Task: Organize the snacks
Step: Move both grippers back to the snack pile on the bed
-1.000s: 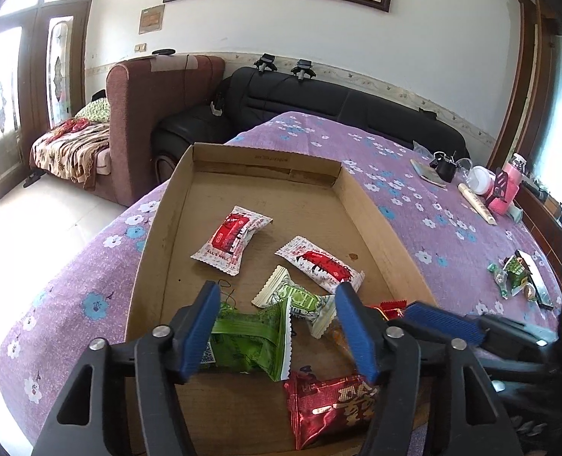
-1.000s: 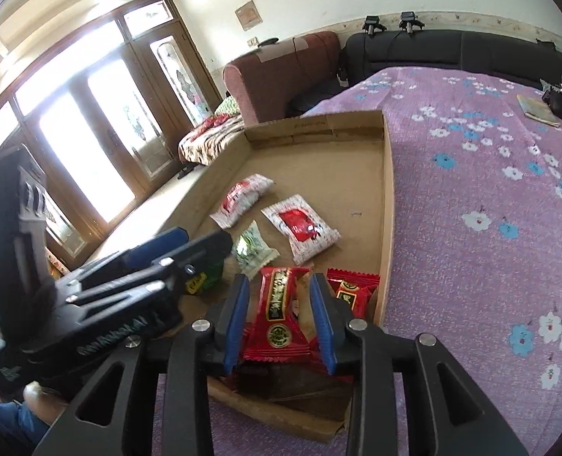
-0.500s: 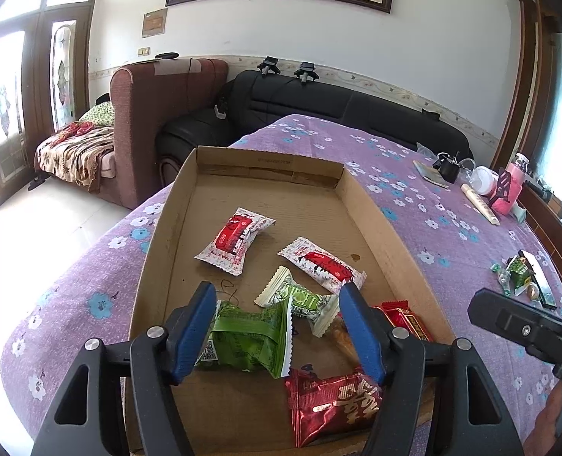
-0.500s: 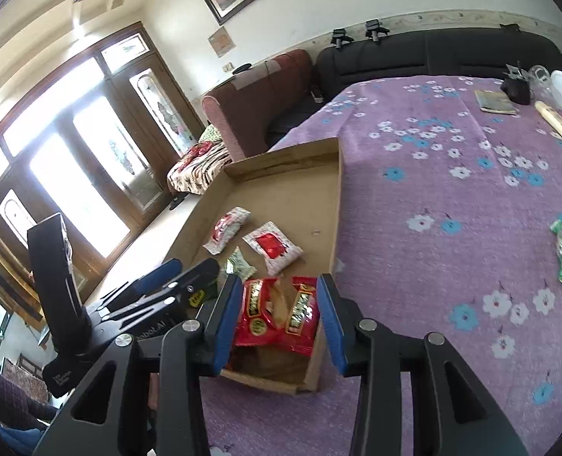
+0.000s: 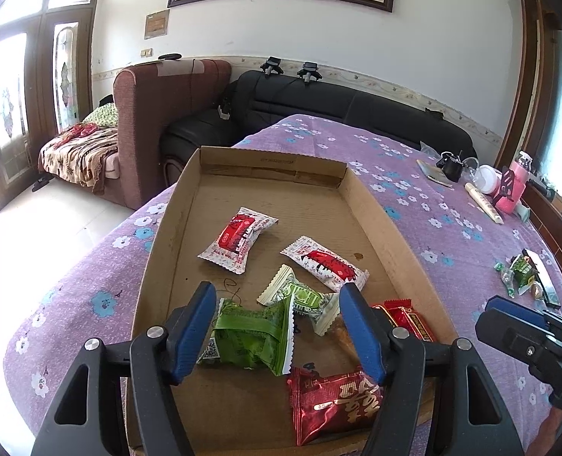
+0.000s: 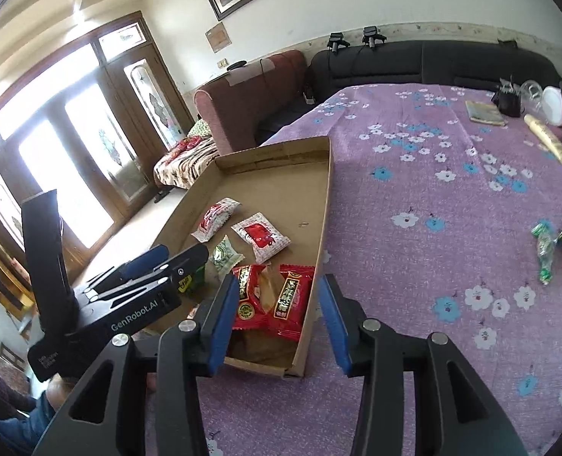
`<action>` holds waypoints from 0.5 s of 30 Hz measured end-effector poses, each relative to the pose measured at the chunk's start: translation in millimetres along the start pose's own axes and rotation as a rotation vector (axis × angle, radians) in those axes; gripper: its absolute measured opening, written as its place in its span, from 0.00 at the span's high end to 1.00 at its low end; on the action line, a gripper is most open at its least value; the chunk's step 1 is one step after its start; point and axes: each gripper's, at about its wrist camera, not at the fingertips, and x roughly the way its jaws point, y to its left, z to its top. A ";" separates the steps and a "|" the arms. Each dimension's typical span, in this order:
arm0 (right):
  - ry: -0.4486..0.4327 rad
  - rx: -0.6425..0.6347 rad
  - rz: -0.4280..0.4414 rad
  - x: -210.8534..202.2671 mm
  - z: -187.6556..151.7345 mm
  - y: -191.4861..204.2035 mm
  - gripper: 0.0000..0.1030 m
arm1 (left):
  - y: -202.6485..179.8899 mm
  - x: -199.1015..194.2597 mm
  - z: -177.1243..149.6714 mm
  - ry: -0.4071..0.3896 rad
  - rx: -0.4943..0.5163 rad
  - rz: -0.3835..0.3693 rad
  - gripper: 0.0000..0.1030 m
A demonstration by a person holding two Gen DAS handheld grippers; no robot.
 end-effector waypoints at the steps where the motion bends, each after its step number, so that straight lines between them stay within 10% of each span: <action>1: -0.003 -0.010 -0.008 -0.9 -0.7 1.5 0.57 | -0.3 -0.5 -0.4 -0.001 0.000 0.002 0.31; 15: -0.012 -0.044 -0.049 -14.2 -3.4 0.4 0.56 | -5.3 -0.8 -1.6 -0.009 0.012 0.057 0.31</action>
